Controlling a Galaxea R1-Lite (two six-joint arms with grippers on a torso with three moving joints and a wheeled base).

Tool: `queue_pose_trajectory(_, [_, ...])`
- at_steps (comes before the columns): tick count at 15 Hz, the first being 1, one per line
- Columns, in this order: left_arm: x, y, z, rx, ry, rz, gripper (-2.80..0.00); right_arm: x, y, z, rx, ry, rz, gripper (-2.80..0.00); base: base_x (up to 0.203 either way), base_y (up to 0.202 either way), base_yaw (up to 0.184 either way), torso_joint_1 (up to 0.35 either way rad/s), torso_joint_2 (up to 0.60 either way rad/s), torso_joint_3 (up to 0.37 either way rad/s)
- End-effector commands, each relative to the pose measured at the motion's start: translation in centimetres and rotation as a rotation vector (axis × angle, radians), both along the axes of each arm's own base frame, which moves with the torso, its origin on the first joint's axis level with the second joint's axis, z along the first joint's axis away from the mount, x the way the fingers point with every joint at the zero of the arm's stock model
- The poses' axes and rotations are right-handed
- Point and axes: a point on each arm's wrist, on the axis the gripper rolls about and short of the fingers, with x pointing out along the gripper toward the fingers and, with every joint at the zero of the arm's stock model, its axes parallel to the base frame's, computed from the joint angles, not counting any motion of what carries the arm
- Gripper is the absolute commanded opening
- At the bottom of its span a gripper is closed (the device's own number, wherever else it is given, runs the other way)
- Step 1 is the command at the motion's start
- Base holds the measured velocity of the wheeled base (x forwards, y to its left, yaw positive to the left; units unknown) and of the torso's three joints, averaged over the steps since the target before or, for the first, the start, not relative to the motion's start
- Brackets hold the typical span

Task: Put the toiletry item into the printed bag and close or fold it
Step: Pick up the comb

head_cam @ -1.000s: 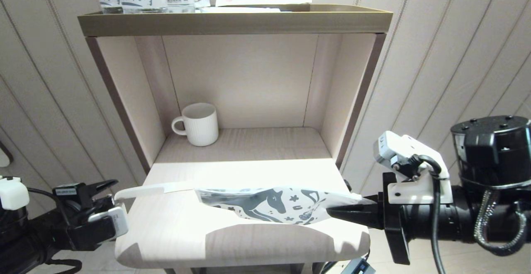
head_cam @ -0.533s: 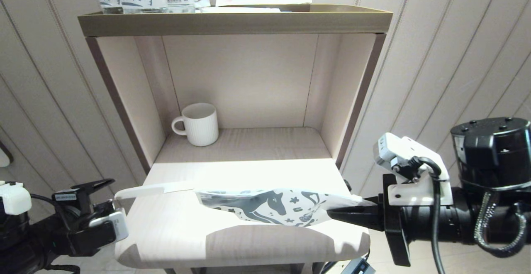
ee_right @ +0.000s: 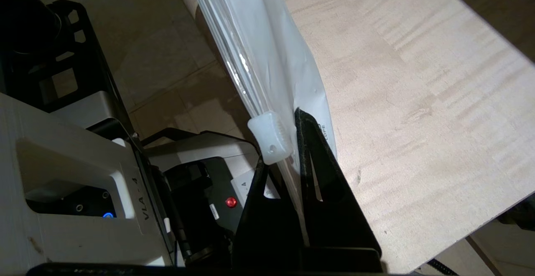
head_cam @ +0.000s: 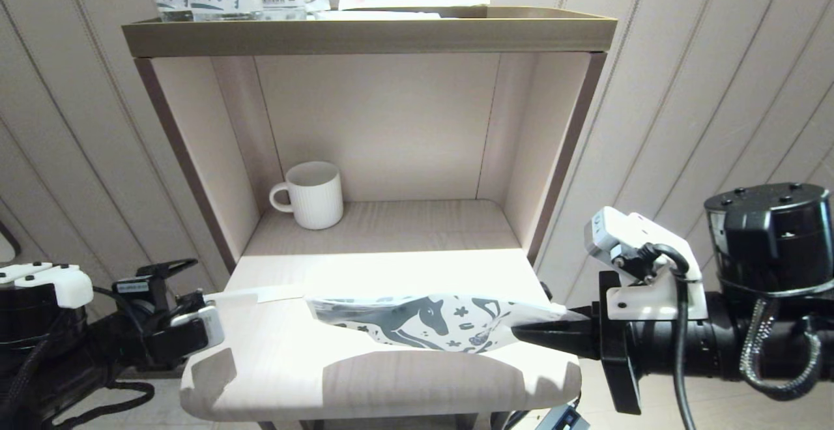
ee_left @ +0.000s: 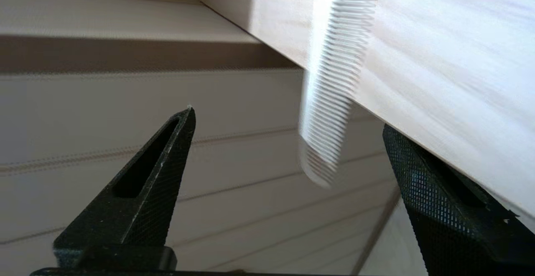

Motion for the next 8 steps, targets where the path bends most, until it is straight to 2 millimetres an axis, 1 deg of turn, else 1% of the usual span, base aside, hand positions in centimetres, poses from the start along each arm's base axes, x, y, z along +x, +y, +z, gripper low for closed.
queue_pose_trajectory(1, [0.91,-0.01,-0.9,0.005,-0.003,0.002,-2.8,0.05,0.04,-0.1,-0.001,0.002,0.003,-2.8,0.0,0.0,0.0,0.0,0.0,0.0])
queue_pose_trajectory(8, [0.68,-0.02,-1.13,0.005,0.007,-0.002,-2.8,0.01,0.01,-0.04,0.0,0.0,0.003,-2.8,0.0,0.0,0.0,0.0,0.0,0.0])
